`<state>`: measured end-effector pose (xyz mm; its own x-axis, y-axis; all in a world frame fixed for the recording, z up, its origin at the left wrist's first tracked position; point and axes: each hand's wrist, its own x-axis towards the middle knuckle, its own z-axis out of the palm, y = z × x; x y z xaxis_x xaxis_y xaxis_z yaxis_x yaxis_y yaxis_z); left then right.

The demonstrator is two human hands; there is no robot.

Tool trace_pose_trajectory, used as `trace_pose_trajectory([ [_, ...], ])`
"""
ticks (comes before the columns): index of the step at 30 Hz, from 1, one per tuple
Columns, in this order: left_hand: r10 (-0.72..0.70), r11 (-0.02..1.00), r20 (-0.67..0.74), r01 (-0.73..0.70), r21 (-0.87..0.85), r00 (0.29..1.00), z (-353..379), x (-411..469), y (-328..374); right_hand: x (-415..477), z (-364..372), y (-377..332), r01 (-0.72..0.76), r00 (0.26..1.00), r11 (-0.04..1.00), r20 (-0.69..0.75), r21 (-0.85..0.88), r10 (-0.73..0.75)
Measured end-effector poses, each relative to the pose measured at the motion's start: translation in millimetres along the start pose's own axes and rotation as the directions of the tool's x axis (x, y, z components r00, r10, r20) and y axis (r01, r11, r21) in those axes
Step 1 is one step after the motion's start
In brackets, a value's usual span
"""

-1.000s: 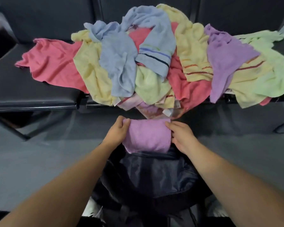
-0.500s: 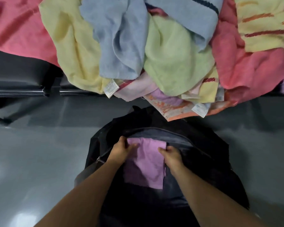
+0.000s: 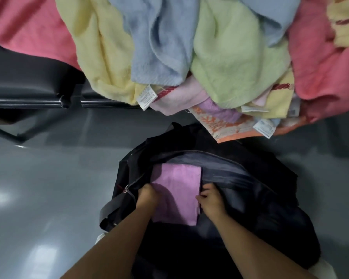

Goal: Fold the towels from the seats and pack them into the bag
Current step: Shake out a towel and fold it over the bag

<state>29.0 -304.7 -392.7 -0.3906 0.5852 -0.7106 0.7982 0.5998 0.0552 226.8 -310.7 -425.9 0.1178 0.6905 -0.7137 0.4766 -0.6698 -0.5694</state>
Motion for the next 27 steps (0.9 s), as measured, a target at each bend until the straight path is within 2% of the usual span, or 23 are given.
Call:
trace_pose_trajectory([
  [3,0.041,0.999,0.085,-0.044,0.032,0.996,-21.4,-23.9,5.5,-18.4,-12.0,-17.2,-0.016,1.0,0.999,-0.006,-0.039,0.016],
  [6,0.197,0.977,0.117,-0.205,0.057,0.973,-55.4,-40.0,18.5,-37.0,-43.5,-48.4,0.045,0.999,0.978,0.036,-0.203,-0.038],
  [8,0.346,0.934,0.167,-0.356,0.029,0.923,-89.2,-59.3,35.4,-50.7,-69.4,-75.4,0.091,0.995,0.959,0.053,-0.268,-0.08],
  [10,0.448,0.894,0.199,-0.439,-0.092,0.871,-127.3,-87.3,53.3,-65.5,-95.6,-103.9,0.143,0.99,0.947,0.04,-0.286,-0.137],
  [12,0.526,0.85,0.147,-0.514,-0.113,0.838,-165.3,-115.2,66.8,-83.5,-120.1,-131.8,0.204,0.979,0.935,0.036,-0.291,-0.202],
  [16,0.641,0.767,0.0,-0.641,-0.024,0.768,-231.0,-163.9,80.5,-133.7,-161.4,-184.6,0.318,0.947,0.929,0.114,-0.189,-0.301],
  [19,0.707,0.7,-0.084,-0.712,-0.063,0.703,-267.4,-192.1,84.5,-173.0,-190.1,-216.7,0.442,0.893,0.889,0.15,-0.116,-0.425],
  [24,0.731,0.596,-0.355,-0.799,-0.084,0.583,-306.4,-231.1,96.5,-227.1,-237.6,-260.0,0.486,0.855,0.866,0.267,-0.114,-0.445],
  [25,0.723,0.581,-0.418,-0.811,-0.064,0.551,-312.6,-235.1,100.8,-231.7,-246.8,-269.5,0.52,0.84,0.848,0.24,-0.102,-0.486],
  [27,0.693,0.579,-0.531,-0.815,0.008,0.487,-323.1,-237.3,111.1,-233.6,-263.5,-289.1,0.587,0.809,0.807,0.08,-0.062,-0.582],
])
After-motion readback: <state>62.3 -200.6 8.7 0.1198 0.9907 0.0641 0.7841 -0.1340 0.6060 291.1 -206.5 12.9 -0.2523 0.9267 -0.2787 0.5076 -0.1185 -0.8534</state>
